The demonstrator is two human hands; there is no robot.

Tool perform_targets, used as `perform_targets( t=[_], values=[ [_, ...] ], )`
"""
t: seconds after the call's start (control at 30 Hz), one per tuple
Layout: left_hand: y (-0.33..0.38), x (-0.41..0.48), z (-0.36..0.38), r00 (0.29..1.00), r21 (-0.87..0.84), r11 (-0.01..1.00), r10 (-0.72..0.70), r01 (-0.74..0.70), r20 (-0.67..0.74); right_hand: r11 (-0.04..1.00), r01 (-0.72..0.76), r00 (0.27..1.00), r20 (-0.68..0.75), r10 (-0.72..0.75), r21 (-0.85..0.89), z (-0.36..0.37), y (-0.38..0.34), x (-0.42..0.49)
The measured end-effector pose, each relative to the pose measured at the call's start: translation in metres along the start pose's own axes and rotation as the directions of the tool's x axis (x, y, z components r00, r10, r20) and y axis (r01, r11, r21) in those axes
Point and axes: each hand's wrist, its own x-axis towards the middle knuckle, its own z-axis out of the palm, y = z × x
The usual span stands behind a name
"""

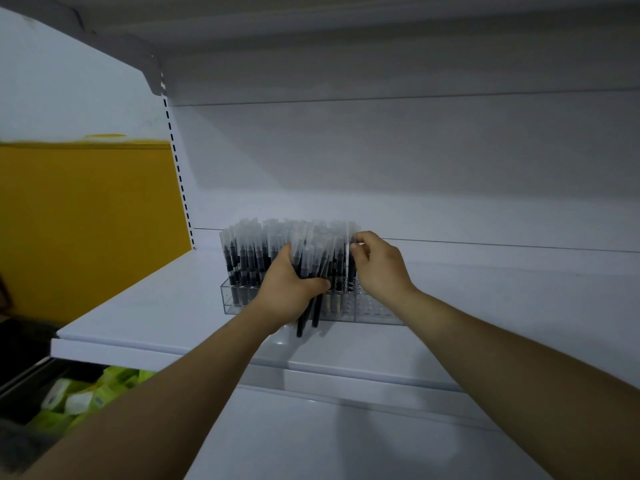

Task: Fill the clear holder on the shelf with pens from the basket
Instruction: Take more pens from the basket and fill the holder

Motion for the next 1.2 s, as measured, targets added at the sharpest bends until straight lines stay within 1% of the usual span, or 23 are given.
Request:
perform_targets(
  t=[0.07,0.17,0.23,0.3,0.37,0.43,0.5,0.57,0.7,0.8,0.87,0.93,1.1,1.2],
  values=[
    [0.000,-0.001,0.001,1.000,-0.003,1.000,-0.002,0.002,0.002,1.000,-0.023,1.000,-0.001,0.023,0.005,0.001,0.000,0.000],
    [0.001,-0.001,0.002,1.000,-0.003,1.000,-0.014,0.014,-0.002,0.997,-0.066,0.997,0.041,0.068,-0.043,0.003,0.002,-0.002],
    [0.002,-0.001,0.002,1.000,-0.002,1.000,-0.014,0.014,-0.005,0.995,-0.085,0.996,0.026,0.086,-0.054,0.004,0.002,-0.004],
    [0.003,-0.001,0.002,1.000,-0.005,1.000,-0.011,0.011,0.002,0.999,-0.054,0.998,-0.041,0.053,-0.009,0.002,-0.001,-0.008],
    [0.004,-0.002,0.003,1.000,-0.011,1.000,0.001,-0.001,0.012,0.994,-0.022,0.998,-0.059,0.029,0.108,-0.004,-0.009,-0.010],
    [0.006,-0.002,0.005,1.000,-0.028,1.000,0.016,-0.015,0.021,0.981,-0.030,0.999,0.033,0.024,0.194,-0.010,-0.017,-0.013],
    [0.010,-0.003,0.008,0.999,-0.043,0.998,0.036,-0.034,0.036,0.979,-0.022,0.992,0.128,-0.004,0.201,-0.012,-0.021,-0.015],
    [0.012,-0.003,0.012,0.997,-0.046,0.998,0.053,-0.051,0.048,0.974,-0.034,0.988,0.153,0.000,0.223,-0.014,-0.021,-0.015],
    [0.015,-0.005,0.015,0.998,-0.059,0.997,0.046,-0.043,0.049,0.946,-0.110,0.985,0.160,0.063,0.304,-0.019,-0.020,-0.016],
    [0.016,-0.005,0.015,1.000,-0.039,0.999,0.024,-0.024,0.005,0.911,-0.152,0.988,0.095,0.125,0.382,-0.022,-0.022,-0.014],
    [0.015,-0.004,0.012,1.000,-0.012,1.000,-0.003,0.003,-0.010,0.886,-0.144,0.986,-0.014,0.168,0.440,-0.028,-0.022,-0.009],
    [0.011,-0.004,0.009,1.000,-0.015,1.000,-0.026,0.026,-0.010,0.894,-0.109,0.981,-0.100,0.168,0.434,-0.033,-0.019,-0.004],
    [0.006,-0.006,0.006,1.000,-0.039,0.999,-0.018,0.018,0.009,0.945,-0.082,0.990,-0.087,0.115,0.317,-0.029,-0.012,-0.002],
    [0.005,-0.007,0.006,0.999,-0.053,0.999,0.009,-0.007,0.032,0.966,-0.030,0.994,-0.095,0.057,0.259,-0.027,-0.013,-0.003]
  ],
)
